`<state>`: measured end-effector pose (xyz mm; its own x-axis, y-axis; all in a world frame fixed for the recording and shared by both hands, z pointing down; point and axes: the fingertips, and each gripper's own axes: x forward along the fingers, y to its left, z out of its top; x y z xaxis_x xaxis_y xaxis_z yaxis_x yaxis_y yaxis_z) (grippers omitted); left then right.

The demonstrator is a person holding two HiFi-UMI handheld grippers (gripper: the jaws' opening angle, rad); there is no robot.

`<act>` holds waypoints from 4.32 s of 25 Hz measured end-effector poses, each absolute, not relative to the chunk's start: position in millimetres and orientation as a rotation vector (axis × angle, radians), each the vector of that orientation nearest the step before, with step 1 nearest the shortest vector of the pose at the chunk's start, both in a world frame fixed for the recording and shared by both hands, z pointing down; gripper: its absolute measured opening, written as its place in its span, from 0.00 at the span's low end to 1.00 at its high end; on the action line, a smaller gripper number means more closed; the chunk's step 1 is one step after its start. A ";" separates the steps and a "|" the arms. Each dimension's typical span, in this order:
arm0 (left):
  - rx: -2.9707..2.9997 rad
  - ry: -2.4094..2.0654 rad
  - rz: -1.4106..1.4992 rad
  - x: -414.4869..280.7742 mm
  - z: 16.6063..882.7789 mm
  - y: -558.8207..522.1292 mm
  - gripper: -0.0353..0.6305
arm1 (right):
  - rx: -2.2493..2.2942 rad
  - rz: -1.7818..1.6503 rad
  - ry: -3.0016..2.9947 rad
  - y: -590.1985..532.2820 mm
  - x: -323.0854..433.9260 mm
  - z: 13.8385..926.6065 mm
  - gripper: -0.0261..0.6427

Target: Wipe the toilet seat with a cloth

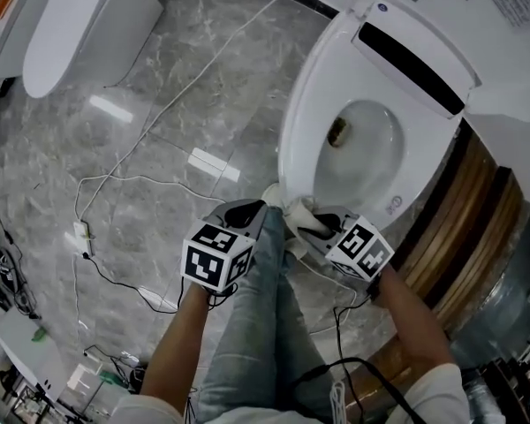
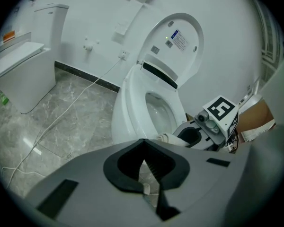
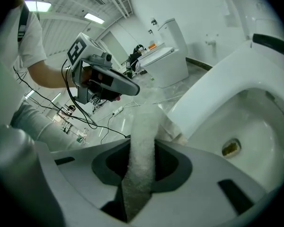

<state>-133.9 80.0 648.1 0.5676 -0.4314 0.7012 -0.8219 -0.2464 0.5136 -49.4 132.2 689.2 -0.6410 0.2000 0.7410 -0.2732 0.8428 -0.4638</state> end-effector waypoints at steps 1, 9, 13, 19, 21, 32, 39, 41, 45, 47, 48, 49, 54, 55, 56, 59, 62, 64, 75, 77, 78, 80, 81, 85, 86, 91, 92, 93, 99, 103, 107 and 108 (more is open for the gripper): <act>1.871 -1.021 0.530 -136.4 647.6 77.2 0.07 | 0.041 0.697 -2.159 129.7 -53.1 689.0 0.19; 1.849 -1.047 0.527 -148.1 647.7 49.3 0.07 | -0.056 0.624 -2.185 103.3 -70.7 691.6 0.19; 1.834 -1.056 0.519 -147.2 650.4 33.6 0.07 | -0.076 0.641 -2.195 88.8 -75.1 688.2 0.19; 1.823 -1.062 0.509 -145.5 654.8 4.8 0.07 | -0.109 0.641 -2.204 61.0 -79.7 684.5 0.19; 1.816 -1.067 0.506 -144.2 657.2 -6.2 0.07 | -0.105 0.642 -2.203 48.2 -79.4 683.6 0.19; 1.818 -1.068 0.468 -130.7 660.7 -67.0 0.07 | -0.063 0.619 -2.238 -28.6 -80.7 679.7 0.19; 1.829 -1.071 0.489 -138.6 662.6 -93.4 0.07 | -0.017 0.621 -2.251 -66.9 -78.7 678.5 0.19; 1.828 -1.074 0.495 -141.7 661.6 -98.1 0.07 | -0.009 0.619 -2.250 -75.8 -78.1 678.0 0.19; 1.837 -1.072 0.502 -143.4 657.9 -109.1 0.07 | 0.021 0.601 -2.250 -94.9 -77.1 675.3 0.19; 1.842 -1.071 0.499 -141.4 656.6 -114.7 0.07 | 0.047 0.600 -2.254 -105.3 -75.4 674.2 0.19; 1.845 -1.071 0.496 -139.9 656.2 -118.0 0.07 | 0.066 0.605 -2.258 -111.4 -74.3 674.0 0.19; 1.847 -1.072 0.494 -138.4 656.0 -121.6 0.07 | 0.090 0.614 -2.263 -118.1 -73.0 673.9 0.19; 1.852 -1.059 0.481 -130.0 654.5 -128.8 0.07 | 0.199 0.656 -2.277 -142.2 -66.1 671.7 0.19; 1.856 -1.054 0.482 -128.9 654.4 -129.5 0.07 | 0.213 0.659 -2.278 -146.4 -65.2 671.1 0.19; 1.860 -1.049 0.482 -128.0 654.3 -130.5 0.07 | 0.230 0.660 -2.280 -151.6 -64.4 670.3 0.19; 1.865 -1.044 0.476 -126.8 654.9 -133.1 0.07 | 0.307 0.673 -2.286 -172.5 -61.8 667.2 0.19; 1.861 -1.047 0.476 -124.0 656.6 -133.8 0.07 | 0.360 0.694 -2.289 -190.5 -58.5 664.0 0.19; 1.865 -1.044 0.477 -120.5 657.1 -134.9 0.07 | 0.378 0.693 -2.288 -196.7 -57.2 662.5 0.19; 1.912 -0.984 0.478 -88.6 655.2 -136.5 0.07 | 0.580 0.761 -2.291 -204.1 -27.4 661.7 0.19; 1.920 -0.970 0.478 -79.9 655.8 -135.8 0.07 | 0.603 0.758 -2.285 -203.5 -16.0 662.5 0.19; 1.927 -0.963 0.482 -75.2 656.4 -135.6 0.07 | 0.617 0.767 -2.283 -203.4 -10.4 662.9 0.19; 1.942 -0.946 0.485 -65.8 656.5 -135.4 0.07 | 0.662 0.811 -2.279 -203.9 -0.2 663.1 0.19; 1.949 -0.937 0.483 -61.0 655.9 -134.5 0.07 | 0.690 0.838 -2.275 -203.6 4.5 663.4 0.19; 1.971 -0.894 0.498 -43.0 655.7 -126.3 0.07 | 0.750 0.874 -2.263 -198.1 22.9 666.6 0.19; 1.979 -0.884 0.506 -39.8 656.3 -124.6 0.07 | 0.762 0.878 -2.260 -197.0 27.4 667.6 0.19; 1.992 -0.851 0.524 -29.7 657.8 -117.6 0.07 | 0.828 0.910 -2.239 -189.5 51.8 671.7 0.19; 1.994 -0.847 0.529 -27.8 658.0 -116.7 0.07 | 0.840 0.916 -2.233 -188.1 57.4 672.2 0.19; 1.997 -0.842 0.535 -25.7 658.1 -115.7 0.07 | 0.854 0.924 -2.226 -186.8 63.1 672.6 0.19; 2.009 -0.805 0.559 -8.7 658.8 -105.8 0.07 | 0.925 0.956 -2.179 -175.4 93.0 676.1 0.19; 2.026 -0.780 0.568 8.7 657.9 -99.4 0.07 | 0.980 0.985 -2.151 -168.5 118.0 676.9 0.19; 2.037 -0.761 0.578 22.7 656.6 -91.4 0.07 | 1.072 1.039 -2.136 -163.2 140.2 673.7 0.19; 2.040 -0.755 0.582 26.1 656.6 -89.1 0.07 | 1.099 1.040 -2.133 -163.4 145.4 671.5 0.19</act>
<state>26.1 -89.1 656.6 0.7078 -0.2938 0.6424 -0.6959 -0.4463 0.5627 145.4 -163.4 671.5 -0.5352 -0.4393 0.7215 -0.8390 0.3755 -0.3938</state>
